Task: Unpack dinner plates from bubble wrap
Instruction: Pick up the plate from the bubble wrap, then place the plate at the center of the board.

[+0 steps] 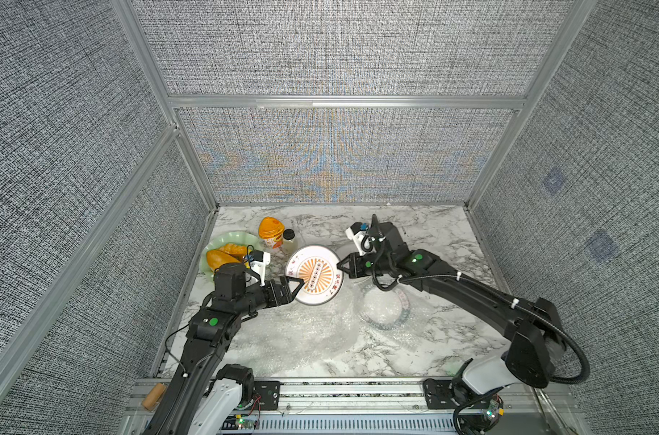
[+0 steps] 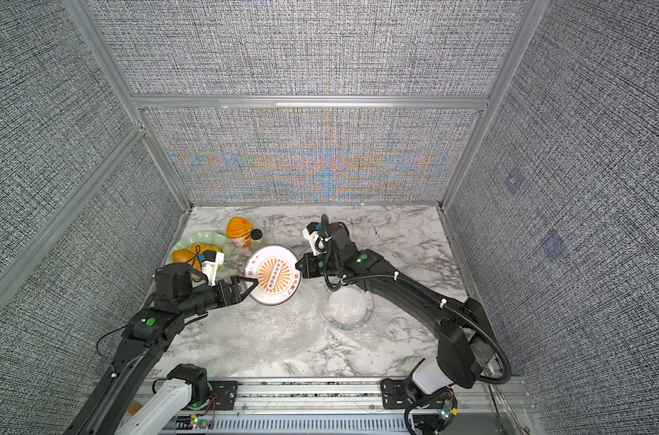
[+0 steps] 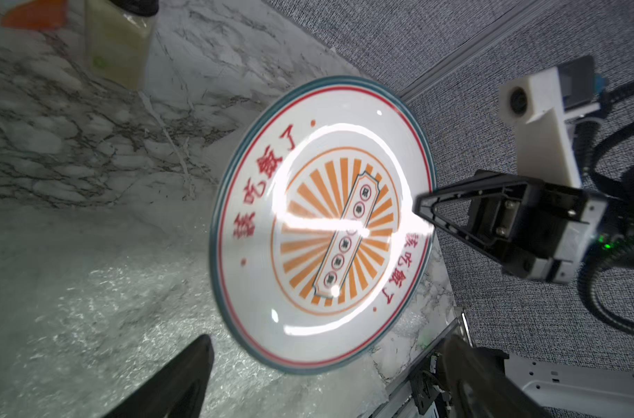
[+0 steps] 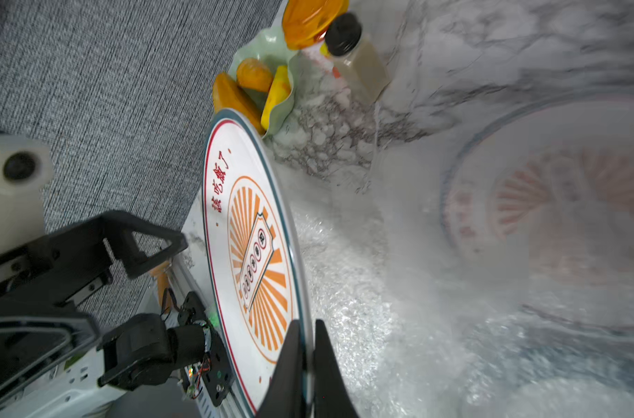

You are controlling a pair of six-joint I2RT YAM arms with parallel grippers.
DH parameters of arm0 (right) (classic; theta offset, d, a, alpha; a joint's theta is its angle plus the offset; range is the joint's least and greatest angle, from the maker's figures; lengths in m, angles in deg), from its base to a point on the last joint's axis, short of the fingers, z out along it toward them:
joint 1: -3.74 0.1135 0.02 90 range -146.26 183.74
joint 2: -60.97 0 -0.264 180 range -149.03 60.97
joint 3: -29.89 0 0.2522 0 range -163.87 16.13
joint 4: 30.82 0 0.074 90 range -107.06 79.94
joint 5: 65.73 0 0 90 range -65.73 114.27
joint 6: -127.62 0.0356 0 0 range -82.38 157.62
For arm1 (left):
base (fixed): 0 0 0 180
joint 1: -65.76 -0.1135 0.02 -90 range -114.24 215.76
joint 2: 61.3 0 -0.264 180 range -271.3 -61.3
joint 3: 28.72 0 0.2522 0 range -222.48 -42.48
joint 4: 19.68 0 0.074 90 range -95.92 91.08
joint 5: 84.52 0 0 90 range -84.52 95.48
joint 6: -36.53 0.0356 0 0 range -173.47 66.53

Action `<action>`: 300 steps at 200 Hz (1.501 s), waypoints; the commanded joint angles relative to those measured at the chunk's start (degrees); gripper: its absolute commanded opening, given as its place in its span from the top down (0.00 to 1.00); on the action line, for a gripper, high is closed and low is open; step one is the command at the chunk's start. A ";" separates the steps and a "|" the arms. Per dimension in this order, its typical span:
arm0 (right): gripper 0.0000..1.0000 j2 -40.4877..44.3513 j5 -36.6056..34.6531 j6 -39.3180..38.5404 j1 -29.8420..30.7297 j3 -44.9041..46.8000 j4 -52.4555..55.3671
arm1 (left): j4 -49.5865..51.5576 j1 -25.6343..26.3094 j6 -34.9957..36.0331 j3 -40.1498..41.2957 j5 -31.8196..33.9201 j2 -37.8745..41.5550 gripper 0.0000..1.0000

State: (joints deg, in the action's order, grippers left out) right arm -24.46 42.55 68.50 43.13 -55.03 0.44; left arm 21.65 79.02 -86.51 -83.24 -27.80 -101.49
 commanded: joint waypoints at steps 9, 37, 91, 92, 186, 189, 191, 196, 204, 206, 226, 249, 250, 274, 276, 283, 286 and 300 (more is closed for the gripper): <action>1.00 3.76 -4.89 -1.17 -6.50 0.20 4.16 | -5.33 -0.03 -1.86 -1.09 -3.46 3.43 0.01; 1.00 5.68 -4.79 0.26 -16.04 1.33 4.98 | -5.46 -0.01 -0.45 -1.42 -5.81 1.58 0.01; 1.00 4.42 -3.34 6.05 -37.55 4.25 -0.14 | -20.18 2.04 -5.69 4.04 -10.59 -3.94 0.01; 1.00 4.27 -3.25 6.22 -37.94 4.26 -0.29 | -20.27 2.21 -5.71 4.07 -10.50 -4.07 0.01; 1.00 -18.93 3.36 8.97 -54.31 -1.47 -9.27 | -25.88 13.76 -8.40 5.89 -4.58 -11.80 0.01; 1.00 -19.45 3.60 8.92 -54.40 -1.63 -9.55 | -25.90 13.82 -8.44 6.06 -4.46 -11.77 0.01; 1.00 -19.83 3.71 8.81 -54.42 -1.69 -9.71 | -25.99 13.86 -8.45 6.20 -4.44 -11.72 0.01; 1.00 -20.54 3.94 8.76 -54.43 -1.87 -10.20 | -26.08 14.00 -8.52 6.50 -4.30 -11.61 0.01; 1.00 -21.71 4.20 8.56 -54.49 -2.25 -10.55 | -26.45 14.14 -8.71 7.06 -4.12 -11.43 0.01; 1.00 -22.00 4.26 8.56 -54.51 -2.41 -10.55 | -26.48 14.16 -8.75 7.24 -4.09 -11.41 0.01; 1.00 -24.78 5.23 8.48 -54.84 -3.11 -11.34 | -26.76 14.27 -8.98 7.95 -3.77 -11.07 0.01; 1.00 -26.80 6.53 8.42 -55.43 -3.49 -12.38 | -26.62 14.29 -8.89 8.14 -3.55 -11.00 0.01; 1.00 -26.85 6.60 8.46 -55.46 -3.43 -12.52 | -26.61 14.27 -8.89 8.14 -3.55 -10.94 0.01; 1.00 -28.57 7.53 8.51 -55.89 -3.96 -13.20 | -26.52 14.29 -8.62 7.98 -3.37 -11.18 0.01; 1.00 -28.74 7.68 8.57 -55.98 -3.98 -13.26 | -26.52 14.33 -8.62 7.97 -3.37 -11.22 0.01; 1.00 -29.13 8.05 8.48 -56.04 -4.16 -13.41 | -26.60 14.25 -8.56 7.97 -3.37 -11.38 0.01; 1.00 -29.30 8.16 8.41 -56.09 -4.29 -13.33 | -26.63 14.25 -8.54 7.97 -3.36 -11.43 0.01; 1.00 -30.09 8.58 8.45 -56.27 -4.43 -13.47 | -26.85 14.26 -8.53 7.88 -3.37 -11.90 0.01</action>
State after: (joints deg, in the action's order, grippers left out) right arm -53.75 48.72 76.28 -12.97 -58.90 -10.53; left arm -3.63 93.38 -95.49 -75.13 -31.75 -112.85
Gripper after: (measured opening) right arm 0.070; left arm 0.992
